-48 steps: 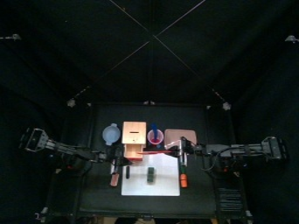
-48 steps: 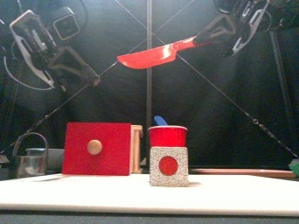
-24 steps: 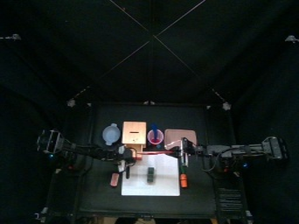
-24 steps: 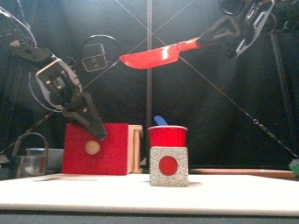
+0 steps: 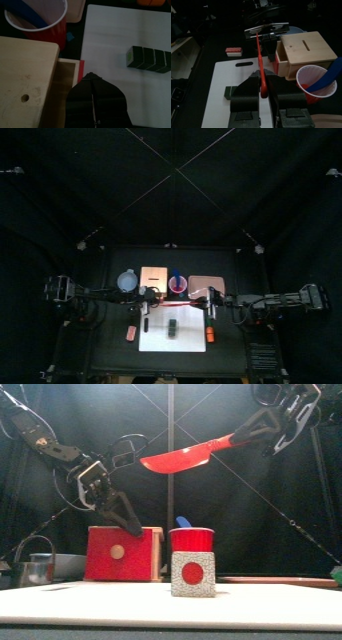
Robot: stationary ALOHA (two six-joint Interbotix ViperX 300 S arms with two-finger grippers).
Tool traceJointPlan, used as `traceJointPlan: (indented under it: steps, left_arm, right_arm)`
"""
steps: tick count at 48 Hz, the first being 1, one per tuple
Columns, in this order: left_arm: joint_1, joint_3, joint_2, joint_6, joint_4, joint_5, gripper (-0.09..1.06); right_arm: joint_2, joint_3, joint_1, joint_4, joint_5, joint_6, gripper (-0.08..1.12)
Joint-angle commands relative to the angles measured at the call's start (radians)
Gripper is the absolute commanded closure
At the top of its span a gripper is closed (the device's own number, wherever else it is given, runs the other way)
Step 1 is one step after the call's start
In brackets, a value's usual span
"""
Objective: Place sushi on board then cut the sushi with the knife then place the pieces on the plate
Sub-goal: Grasp knife edge with left hand
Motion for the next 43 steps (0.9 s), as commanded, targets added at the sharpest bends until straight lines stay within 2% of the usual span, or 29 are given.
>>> traceJointPlan:
  steps: [1,5,9,10,13,16,20,25,33,43]
  left_arm:
    - [-0.061,-0.009,-0.071,0.002,0.028,-0.005,0.8]
    - [-0.115,-0.015,-0.066,-0.002,0.025,-0.028,0.74]
    - [-0.161,-0.015,-0.034,-0.003,0.006,-0.054,0.49]
    - [-0.161,-0.014,-0.029,-0.003,-0.003,-0.054,0.43]
    - [-0.161,-0.012,-0.018,-0.002,-0.058,-0.067,0.21]
    - [-0.161,-0.017,-0.015,0.002,-0.101,-0.118,0.08]
    - [-0.161,-0.014,-0.012,0.005,-0.103,-0.195,0.07]
    - [-0.161,-0.023,0.012,0.003,-0.103,-0.241,0.07]
    - [-0.166,-0.061,0.063,0.003,-0.101,-0.244,0.11]
    - [-0.166,-0.075,0.086,0.003,-0.101,-0.241,0.31]
  right_arm:
    - [0.002,-0.002,0.025,0.002,-0.009,0.003,0.63]
    - [0.012,0.009,0.026,-0.006,-0.009,0.0,0.63]
    - [0.02,0.014,0.021,-0.008,-0.009,0.0,0.63]
    - [0.018,0.014,0.021,-0.008,-0.009,0.0,0.63]
    - [0.018,0.014,0.02,-0.008,-0.009,0.0,0.63]
    - [0.018,0.014,0.021,-0.006,-0.009,0.002,0.63]
    - [0.02,0.014,0.02,-0.005,-0.009,0.002,0.63]
    - [0.031,0.014,0.02,-0.006,-0.009,0.002,0.63]
    - [0.046,0.011,0.02,-0.006,-0.009,0.002,0.63]
    - [0.048,0.012,0.02,0.0,-0.009,0.002,0.63]
